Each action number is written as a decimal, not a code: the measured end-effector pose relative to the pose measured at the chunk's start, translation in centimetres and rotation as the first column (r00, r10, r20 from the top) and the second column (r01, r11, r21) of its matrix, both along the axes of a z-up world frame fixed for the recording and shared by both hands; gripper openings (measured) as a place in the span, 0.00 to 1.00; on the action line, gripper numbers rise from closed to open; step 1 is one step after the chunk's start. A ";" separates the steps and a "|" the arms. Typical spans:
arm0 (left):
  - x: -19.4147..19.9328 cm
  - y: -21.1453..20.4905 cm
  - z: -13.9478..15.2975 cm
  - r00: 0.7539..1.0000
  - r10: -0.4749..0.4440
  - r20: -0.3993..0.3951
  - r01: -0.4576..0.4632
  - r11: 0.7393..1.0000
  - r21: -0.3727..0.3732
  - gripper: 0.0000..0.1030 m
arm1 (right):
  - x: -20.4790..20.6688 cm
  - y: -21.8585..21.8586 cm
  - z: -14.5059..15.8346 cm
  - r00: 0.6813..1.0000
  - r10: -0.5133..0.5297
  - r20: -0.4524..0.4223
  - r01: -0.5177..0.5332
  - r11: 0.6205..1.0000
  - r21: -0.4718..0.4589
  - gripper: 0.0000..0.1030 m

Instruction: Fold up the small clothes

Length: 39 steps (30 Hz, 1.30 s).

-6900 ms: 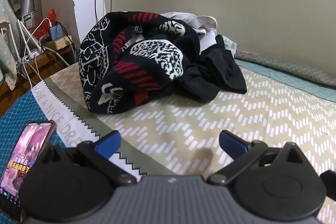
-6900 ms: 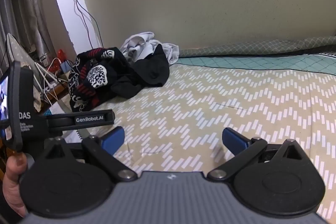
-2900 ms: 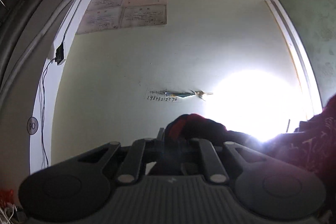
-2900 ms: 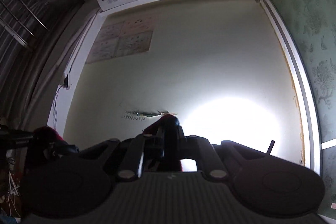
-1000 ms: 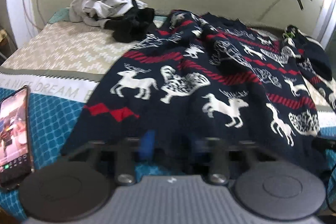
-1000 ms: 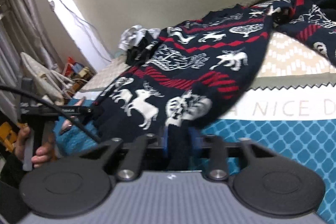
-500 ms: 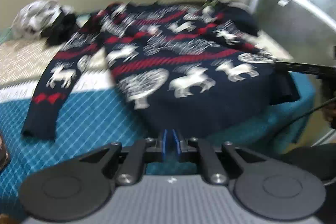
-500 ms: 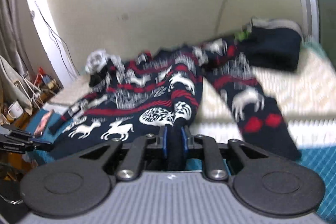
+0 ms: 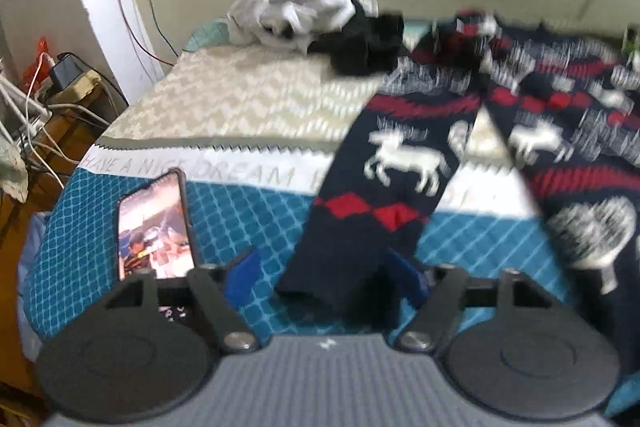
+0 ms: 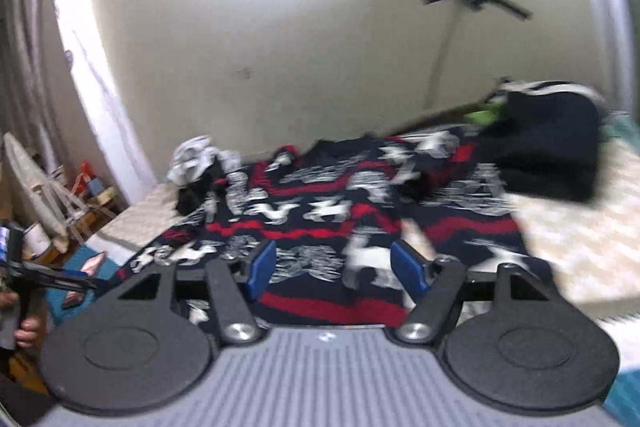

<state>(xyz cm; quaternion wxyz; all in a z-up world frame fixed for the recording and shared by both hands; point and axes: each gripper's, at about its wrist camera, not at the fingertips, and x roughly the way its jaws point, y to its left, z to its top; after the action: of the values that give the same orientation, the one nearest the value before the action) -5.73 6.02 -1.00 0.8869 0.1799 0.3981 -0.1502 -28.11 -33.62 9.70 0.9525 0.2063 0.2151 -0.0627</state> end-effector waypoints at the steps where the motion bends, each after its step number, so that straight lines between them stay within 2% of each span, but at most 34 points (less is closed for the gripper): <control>1: -0.3 -0.4 -0.6 1.000 -0.011 0.017 0.011 1.000 0.022 0.77 | 1.6 0.5 -0.2 0.999 0.032 -0.003 -0.032 0.999 0.003 0.64; 2: -0.9 -0.6 -0.6 0.998 -0.022 0.059 0.020 0.999 0.041 0.78 | 3.1 1.2 -0.4 0.998 0.063 -0.007 -0.063 0.998 0.005 0.64; 4: -1.3 -0.9 -0.8 0.994 -0.061 0.092 0.056 0.997 0.058 0.62 | 6.2 2.9 -0.8 0.993 0.121 -0.013 -0.121 0.992 0.021 0.63; 6: -0.7 -0.4 -0.5 0.994 -0.088 0.067 0.087 0.996 0.007 0.08 | 9.4 4.4 -1.2 0.984 0.178 -0.016 -0.177 0.984 0.038 0.62; 7: -0.4 -0.7 -0.6 0.995 -0.077 0.071 0.075 0.997 0.021 0.08 | 11.0 5.2 -1.6 0.978 0.206 -0.018 -0.205 0.978 0.044 0.62; 9: -0.1 -0.5 -0.2 0.989 -0.057 0.138 0.051 0.998 0.049 0.08 | 13.7 6.6 -2.4 0.967 0.252 -0.029 -0.249 0.966 0.064 0.60; 11: 1.1 0.9 1.6 0.978 -0.004 0.211 -0.002 1.000 0.027 0.07 | 16.3 8.2 -3.2 0.953 0.301 -0.037 -0.296 0.949 0.107 0.58; 13: 2.7 3.1 5.0 0.956 0.098 0.277 -0.085 0.995 -0.057 0.07 | 18.4 9.5 -4.0 0.935 0.351 -0.040 -0.342 0.927 0.152 0.57; 16: 5.0 6.4 10.7 0.891 0.265 0.368 -0.202 0.959 -0.200 0.07 | 20.5 11.2 -5.3 0.911 0.408 -0.067 -0.389 0.901 0.194 0.57; 17: 5.8 7.0 12.4 0.873 0.301 0.384 -0.220 0.945 -0.241 0.07 | 20.9 11.6 -5.7 0.903 0.425 -0.064 -0.406 0.892 0.201 0.57; 18: 6.6 7.1 13.7 0.869 0.309 0.387 -0.213 0.938 -0.273 0.07 | 21.3 12.0 -6.2 0.897 0.435 -0.077 -0.412 0.887 0.208 0.58; 20: 7.6 6.3 16.2 0.881 0.277 0.384 -0.152 0.934 -0.325 0.07 | 21.6 12.3 -7.1 0.896 0.439 -0.072 -0.415 0.884 0.217 0.58; 22: 8.1 4.0 18.2 0.883 0.223 0.413 -0.090 0.944 -0.317 0.07 | 21.6 12.1 -7.4 0.896 0.442 -0.044 -0.420 0.876 0.238 0.59; 25: 8.1 -1.6 21.4 0.878 0.103 0.468 0.039 0.958 -0.285 0.06 | 21.3 10.8 -8.0 0.901 0.434 -0.005 -0.412 0.859 0.304 0.58; 28: 7.0 -8.7 24.8 0.858 -0.039 0.512 0.198 0.945 -0.261 0.06 | 20.7 9.7 -8.3 0.908 0.418 0.021 -0.398 0.848 0.351 0.58; 30: 5.8 -13.7 26.8 0.831 -0.130 0.541 0.299 0.924 -0.237 0.02 | 20.4 9.0 -8.6 0.913 0.405 0.040 -0.389 0.840 0.378 0.59; 32: 4.0 -18.9 28.5 0.792 -0.230 0.565 0.412 0.884 -0.218 0.02 | 20.0 8.4 -8.8 0.917 0.394 0.056 -0.382 0.832 0.403 0.59; 33: 3.3 -21.2 29.1 0.780 -0.275 0.562 0.461 0.860 -0.219 0.06 | 19.8 8.2 -8.8 0.918 0.392 0.063 -0.382 0.829 0.409 0.59; 36: 2.6 -26.9 29.1 0.774 -0.421 0.474 0.577 0.777 -0.251 0.08 | 19.5 7.7 -8.9 0.919 0.386 0.079 -0.381 0.822 0.423 0.59; 37: 2.5 -28.0 28.6 0.775 -0.445 0.449 0.588 0.768 -0.253 0.08 | 19.4 7.5 -9.0 0.919 0.386 0.084 -0.382 0.818 0.430 0.59; 39: 2.9 -28.5 27.2 0.783 -0.465 0.412 0.586 0.773 -0.242 0.08 | 19.1 7.0 -8.9 0.918 0.384 0.095 -0.385 0.811 0.441 0.59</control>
<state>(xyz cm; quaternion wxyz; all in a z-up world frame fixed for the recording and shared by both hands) -2.79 -22.47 26.17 0.8783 0.1434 0.1427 -0.4332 -9.00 -26.61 0.79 0.8714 0.3735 0.2602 0.1828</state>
